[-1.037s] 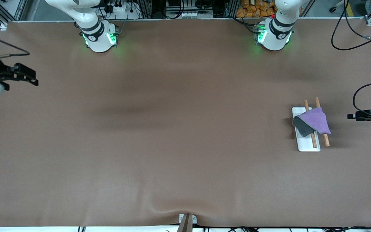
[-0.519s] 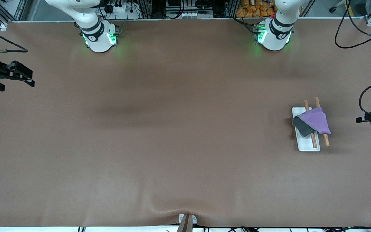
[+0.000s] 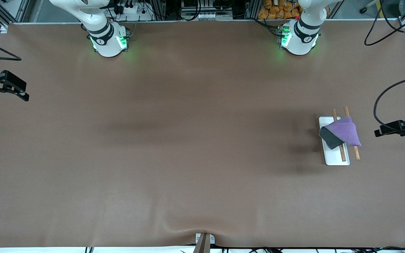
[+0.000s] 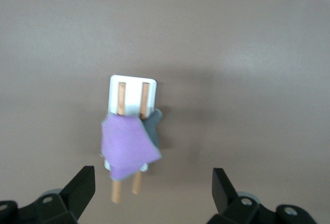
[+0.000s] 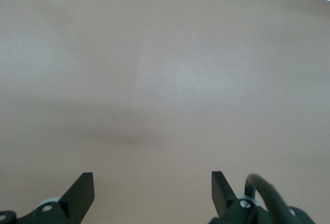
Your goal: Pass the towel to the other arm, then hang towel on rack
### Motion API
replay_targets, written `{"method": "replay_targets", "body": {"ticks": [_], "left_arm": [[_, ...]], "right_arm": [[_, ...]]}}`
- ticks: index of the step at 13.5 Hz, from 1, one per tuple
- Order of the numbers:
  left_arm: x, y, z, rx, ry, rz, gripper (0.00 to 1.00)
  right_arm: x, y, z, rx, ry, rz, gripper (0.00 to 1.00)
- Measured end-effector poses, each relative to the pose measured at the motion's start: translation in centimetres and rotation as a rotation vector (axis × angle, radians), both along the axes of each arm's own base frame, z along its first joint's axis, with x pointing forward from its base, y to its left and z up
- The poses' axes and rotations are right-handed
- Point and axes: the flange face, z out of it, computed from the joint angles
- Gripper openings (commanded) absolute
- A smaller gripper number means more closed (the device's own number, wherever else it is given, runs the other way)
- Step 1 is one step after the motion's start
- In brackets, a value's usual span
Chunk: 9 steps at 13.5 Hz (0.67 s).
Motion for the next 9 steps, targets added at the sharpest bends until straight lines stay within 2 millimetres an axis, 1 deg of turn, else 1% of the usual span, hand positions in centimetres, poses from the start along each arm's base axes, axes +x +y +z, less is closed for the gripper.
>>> {"method": "replay_targets", "body": {"ticks": [2, 4, 6, 7, 9], "left_arm": [[-0.7, -3.8, 1.9, 0.076, -0.002, 0.001, 1.0], [-1.3, -7.3, 3.7, 0.184, -0.033, -0.061, 1.0], [-2.1, -10.7, 5.4, 0.217, -0.064, -0.112, 1.0], [-2.6, -11.8, 6.4, 0.219, -0.075, -0.127, 1.0], [-3.9, -13.1, 8.2, 0.219, -0.087, -0.143, 1.0]], "right_arm": [[0.6, 0.0, 0.1, -0.001, 0.003, 0.0, 1.0], [0.7, 0.0, 0.2, -0.001, 0.002, 0.001, 1.0], [0.6, 0.1, 0.3, -0.001, 0.008, 0.001, 1.0], [0.5, 0.0, 0.2, -0.001, 0.016, 0.002, 1.0], [0.0, -0.3, -0.2, -0.001, 0.068, -0.002, 1.0]]}}
